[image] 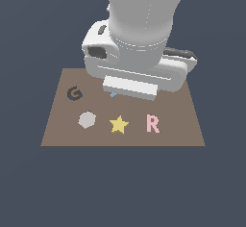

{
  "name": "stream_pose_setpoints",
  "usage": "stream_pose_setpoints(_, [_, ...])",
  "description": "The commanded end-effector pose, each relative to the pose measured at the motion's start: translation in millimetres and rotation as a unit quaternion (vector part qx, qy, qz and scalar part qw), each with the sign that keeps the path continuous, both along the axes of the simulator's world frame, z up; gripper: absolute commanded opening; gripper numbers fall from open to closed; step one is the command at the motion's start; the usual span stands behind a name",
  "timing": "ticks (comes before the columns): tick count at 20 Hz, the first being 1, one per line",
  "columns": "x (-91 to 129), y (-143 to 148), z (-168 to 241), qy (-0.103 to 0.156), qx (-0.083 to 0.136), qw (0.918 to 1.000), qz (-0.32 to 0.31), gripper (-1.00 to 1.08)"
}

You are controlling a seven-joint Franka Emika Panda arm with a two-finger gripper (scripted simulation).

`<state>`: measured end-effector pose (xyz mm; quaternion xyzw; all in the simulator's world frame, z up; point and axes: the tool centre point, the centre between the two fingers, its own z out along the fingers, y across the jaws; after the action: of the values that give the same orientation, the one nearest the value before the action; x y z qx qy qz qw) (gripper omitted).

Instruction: Insert a designated object into the corresponding slot on a board.

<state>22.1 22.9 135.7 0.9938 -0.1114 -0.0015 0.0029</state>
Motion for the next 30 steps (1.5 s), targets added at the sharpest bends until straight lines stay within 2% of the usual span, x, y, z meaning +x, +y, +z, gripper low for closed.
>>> stream_pose_setpoints(1, [7,0,-8,0.0,0.0,0.9993,-0.037,1.0])
stream_pose_setpoints(4, [17,-1,-19,-0.001,0.0,0.9959,-0.091,1.0])
stream_pose_setpoints(7, [28,-4,-31,-0.001,0.0,0.9886,-0.151,1.0])
stream_pose_setpoints(16, [55,-17,-63,-0.002,0.001,0.954,-0.3,1.0])
stream_pose_setpoints(24, [67,-29,-80,-0.003,0.001,0.9252,-0.379,1.0])
stream_pose_setpoints(30, [71,-33,-86,-0.003,0.002,0.9136,-0.407,1.0])
